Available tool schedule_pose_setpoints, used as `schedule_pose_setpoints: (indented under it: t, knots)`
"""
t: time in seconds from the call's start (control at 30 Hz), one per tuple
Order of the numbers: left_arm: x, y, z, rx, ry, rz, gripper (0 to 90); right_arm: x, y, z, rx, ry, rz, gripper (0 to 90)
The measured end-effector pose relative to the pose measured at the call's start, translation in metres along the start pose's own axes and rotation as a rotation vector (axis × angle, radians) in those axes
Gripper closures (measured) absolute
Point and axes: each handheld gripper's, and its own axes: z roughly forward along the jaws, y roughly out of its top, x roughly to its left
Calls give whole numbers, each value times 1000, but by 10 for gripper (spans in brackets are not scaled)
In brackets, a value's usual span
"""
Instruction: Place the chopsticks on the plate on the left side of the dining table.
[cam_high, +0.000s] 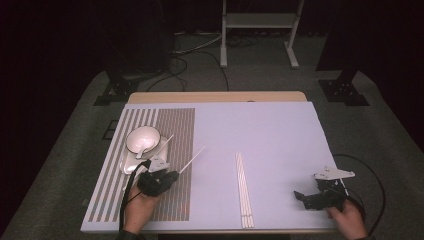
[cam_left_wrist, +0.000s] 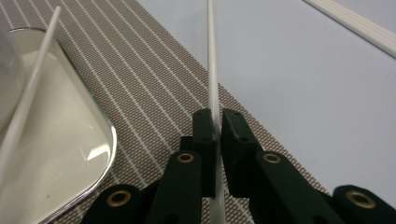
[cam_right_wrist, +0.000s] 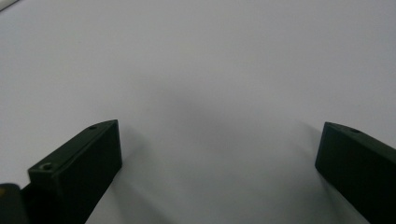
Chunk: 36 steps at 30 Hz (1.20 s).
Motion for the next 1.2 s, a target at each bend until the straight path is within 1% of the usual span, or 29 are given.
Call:
schedule_pose_setpoints:
  t: [0.23,0.43,0.5,0.67,0.77,1.0,1.2]
  knots:
    - [14,-4,-4,13,31,-21,842,0,0,0,0,0,0,0]
    - [24,-5,-9,11,54,-38,842,0,0,0,1,0,1,0]
    - [27,-6,-10,12,68,-41,842,0,0,0,0,0,0,0]
    - [35,-6,-12,13,82,-53,843,0,0,0,1,0,1,0]
    - [40,-7,-13,18,91,-54,842,0,0,0,1,0,1,0]
    - [48,-10,-15,15,107,-71,842,0,0,0,0,0,0,0]
    - [52,-10,-14,15,118,-79,842,0,0,0,0,0,0,0]
